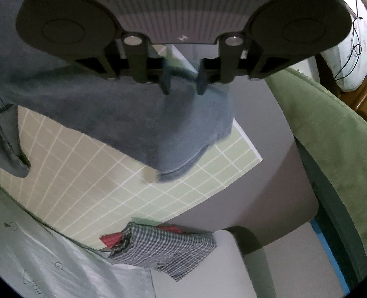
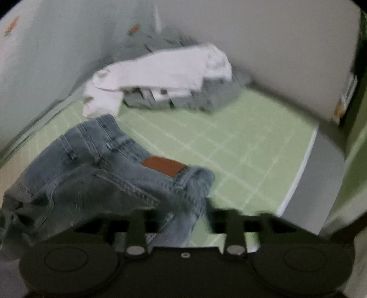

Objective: Fold clothes

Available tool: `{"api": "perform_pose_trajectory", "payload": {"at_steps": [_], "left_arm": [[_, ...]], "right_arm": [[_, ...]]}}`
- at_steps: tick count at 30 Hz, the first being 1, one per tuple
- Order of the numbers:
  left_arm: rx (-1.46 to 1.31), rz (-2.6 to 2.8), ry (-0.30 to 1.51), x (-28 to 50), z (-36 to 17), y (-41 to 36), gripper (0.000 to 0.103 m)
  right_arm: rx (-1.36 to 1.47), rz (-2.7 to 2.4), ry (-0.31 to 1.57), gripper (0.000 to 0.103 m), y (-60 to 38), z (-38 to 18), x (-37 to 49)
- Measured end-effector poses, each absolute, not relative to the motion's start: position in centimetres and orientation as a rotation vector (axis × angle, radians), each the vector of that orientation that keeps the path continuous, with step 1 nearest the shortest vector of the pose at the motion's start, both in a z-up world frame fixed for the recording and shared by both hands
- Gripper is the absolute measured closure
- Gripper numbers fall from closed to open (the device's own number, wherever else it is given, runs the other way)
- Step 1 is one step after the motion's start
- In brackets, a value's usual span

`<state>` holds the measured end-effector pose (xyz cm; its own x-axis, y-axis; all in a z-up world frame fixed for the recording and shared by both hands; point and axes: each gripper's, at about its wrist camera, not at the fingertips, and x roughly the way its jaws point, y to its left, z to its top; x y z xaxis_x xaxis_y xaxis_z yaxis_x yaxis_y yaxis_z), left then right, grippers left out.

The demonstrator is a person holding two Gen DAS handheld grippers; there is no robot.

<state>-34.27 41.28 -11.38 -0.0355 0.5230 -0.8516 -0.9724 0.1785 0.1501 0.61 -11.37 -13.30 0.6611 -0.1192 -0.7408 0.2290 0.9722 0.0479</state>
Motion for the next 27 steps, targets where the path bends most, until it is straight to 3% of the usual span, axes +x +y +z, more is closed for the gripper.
{"api": "perform_pose_trajectory", "payload": {"at_steps": [5,17,23,25,26,27], "left_arm": [[-0.588,1.304,0.922,-33.5,-10.6,41.9,0.053],[-0.524,1.222,0.931,-34.1,-12.7,49.0,0.033],[-0.508,1.066,0.982,-34.2,-15.2,53.7,0.032],[-0.525,1.009,0.994,-34.3,-16.0,54.7,0.039],[-0.54,0.99,0.999,-34.4,-16.3,55.2,0.057],[-0.558,0.986,1.01,-34.5,-16.6,55.6,0.081]], "right_arm": [[0.046,-0.116,0.746,0.021,-8.8,-11.3,0.4],[0.028,0.006,0.832,0.015,-0.4,-13.7,-2.0],[0.021,0.006,0.867,0.015,3.7,-14.4,-2.5],[0.015,0.006,0.867,0.015,5.0,-14.4,-2.2],[0.008,0.006,0.868,0.015,5.8,-14.4,-2.0],[0.002,0.005,0.871,0.015,6.4,-14.4,-1.7]]}}
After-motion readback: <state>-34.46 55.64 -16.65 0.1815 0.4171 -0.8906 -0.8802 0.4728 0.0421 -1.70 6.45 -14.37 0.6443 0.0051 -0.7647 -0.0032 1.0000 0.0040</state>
